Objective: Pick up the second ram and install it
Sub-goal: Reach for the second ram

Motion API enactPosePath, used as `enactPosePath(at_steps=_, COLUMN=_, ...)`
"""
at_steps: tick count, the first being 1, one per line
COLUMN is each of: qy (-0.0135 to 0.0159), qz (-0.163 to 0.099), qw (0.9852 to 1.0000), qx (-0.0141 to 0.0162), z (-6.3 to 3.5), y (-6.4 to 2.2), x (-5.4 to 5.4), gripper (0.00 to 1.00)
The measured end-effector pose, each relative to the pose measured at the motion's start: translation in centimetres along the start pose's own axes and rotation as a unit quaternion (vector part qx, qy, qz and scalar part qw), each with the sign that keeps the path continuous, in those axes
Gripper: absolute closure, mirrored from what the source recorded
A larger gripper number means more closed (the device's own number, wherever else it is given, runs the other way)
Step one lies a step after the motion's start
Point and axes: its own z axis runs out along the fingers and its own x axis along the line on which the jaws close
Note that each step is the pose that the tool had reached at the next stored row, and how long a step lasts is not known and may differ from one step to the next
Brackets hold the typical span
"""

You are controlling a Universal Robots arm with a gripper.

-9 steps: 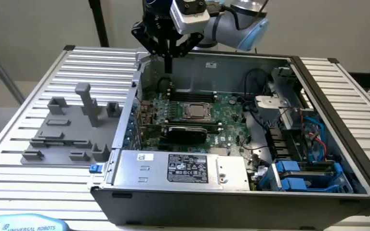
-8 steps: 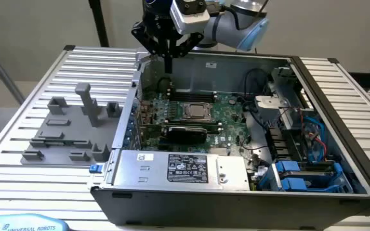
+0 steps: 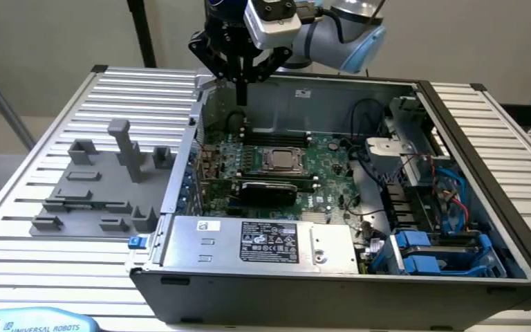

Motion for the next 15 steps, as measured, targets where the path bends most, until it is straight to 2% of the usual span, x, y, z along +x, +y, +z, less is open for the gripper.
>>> enactPosePath(at_steps=4, qy=0.0, qz=0.0, qw=1.0, qx=0.0005, z=0.0, y=0.0, x=0.0, gripper=0.89)
enactPosePath(at_steps=6, qy=0.0, qz=0.0, qw=1.0, qx=0.0008, z=-0.01, y=-0.04, x=0.4, gripper=0.89)
enactPosePath(at_steps=15, qy=-0.0001, qz=0.0, qw=1.0, qx=0.0018, z=-0.12, y=-1.22, x=4.2, gripper=0.89)
